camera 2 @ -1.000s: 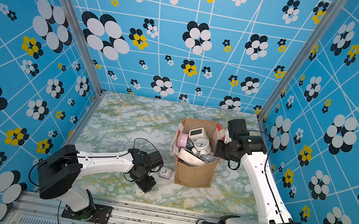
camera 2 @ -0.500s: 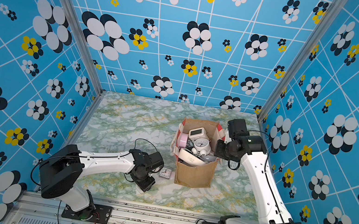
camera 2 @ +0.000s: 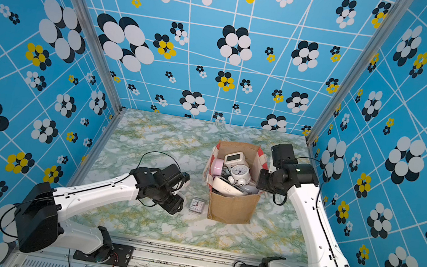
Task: Put the alarm clock into the canvas bag
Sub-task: Pick up the alarm from the center of the board, then place the alarm at the canvas bag.
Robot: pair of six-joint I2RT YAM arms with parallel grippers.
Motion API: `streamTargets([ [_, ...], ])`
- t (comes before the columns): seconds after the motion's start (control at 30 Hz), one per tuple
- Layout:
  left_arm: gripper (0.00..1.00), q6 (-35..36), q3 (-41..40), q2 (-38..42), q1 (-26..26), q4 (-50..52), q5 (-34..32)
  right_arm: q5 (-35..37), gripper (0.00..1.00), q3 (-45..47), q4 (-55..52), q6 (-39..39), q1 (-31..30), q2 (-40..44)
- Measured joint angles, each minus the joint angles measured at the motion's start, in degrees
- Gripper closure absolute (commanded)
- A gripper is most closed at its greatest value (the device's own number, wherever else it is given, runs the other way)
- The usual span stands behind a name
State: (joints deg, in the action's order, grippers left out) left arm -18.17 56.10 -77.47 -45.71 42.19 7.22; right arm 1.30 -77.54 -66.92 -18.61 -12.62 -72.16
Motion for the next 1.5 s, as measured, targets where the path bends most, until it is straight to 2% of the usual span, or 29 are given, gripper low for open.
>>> streamTargets([
  [0.1, 0.54, -0.3, 2.0, 2.2, 2.0, 0.1, 1.2, 0.4, 0.98, 0.0, -0.3, 0.0, 0.0, 0.1],
  [0.17, 0.54, -0.2, 4.1, 3.0, 2.8, 0.5, 1.6, 0.6, 0.91, 0.0, -0.5, 0.0, 0.0, 0.2],
  [0.23, 0.54, 0.0, 7.2, 3.3, 3.6, 1.6, 2.0, 0.6, 0.79, -0.2, -0.9, -0.2, 0.0, 0.3],
  [0.33, 0.54, 0.7, 12.4, 3.3, 4.4, 2.8, 2.3, 0.0, 0.69, -1.1, -1.7, -0.5, 0.0, 1.2],
  [0.43, 0.54, 1.7, 18.1, 2.9, 5.2, 3.7, 2.5, -2.1, 0.67, -1.5, -2.1, -0.7, 0.0, 2.6],
  [0.53, 0.55, 3.1, 24.3, 1.1, 5.6, 4.3, 2.8, -4.3, 0.71, -1.5, -2.8, -0.7, 0.0, 3.1],
  [0.73, 0.56, 5.4, 36.9, -5.4, 5.7, 4.9, 6.5, -4.8, 0.96, -0.7, -3.1, -0.5, 0.0, 3.1],
  [0.8, 0.56, 5.9, 39.3, -7.4, 5.5, 4.8, 8.2, -4.6, 1.00, -0.7, -3.1, -0.4, 0.0, 3.1],
  [0.9, 0.56, 6.8, 44.2, -11.7, 4.2, 4.9, 10.1, -4.2, 1.00, -0.7, -3.2, -0.5, 0.0, 3.3],
  [1.13, 0.56, 10.9, 59.4, -25.6, -2.9, 7.5, 14.1, -3.4, 1.00, -0.3, -3.3, -0.5, 0.0, 3.7],
  [1.2, 0.60, 12.6, 63.9, -29.9, -4.7, 8.9, 15.0, -3.3, 1.00, -0.3, -3.3, -0.5, 0.0, 3.7],
  [1.3, 0.61, 15.3, 69.4, -36.0, -6.9, 11.8, 16.9, -3.3, 1.00, -0.3, -3.3, -0.5, 0.0, 3.8],
  [1.5, 0.60, 19.8, 72.7, -43.4, -9.5, 17.7, 22.1, -2.9, 1.00, -0.2, -3.3, -0.5, 0.0, 4.1],
])
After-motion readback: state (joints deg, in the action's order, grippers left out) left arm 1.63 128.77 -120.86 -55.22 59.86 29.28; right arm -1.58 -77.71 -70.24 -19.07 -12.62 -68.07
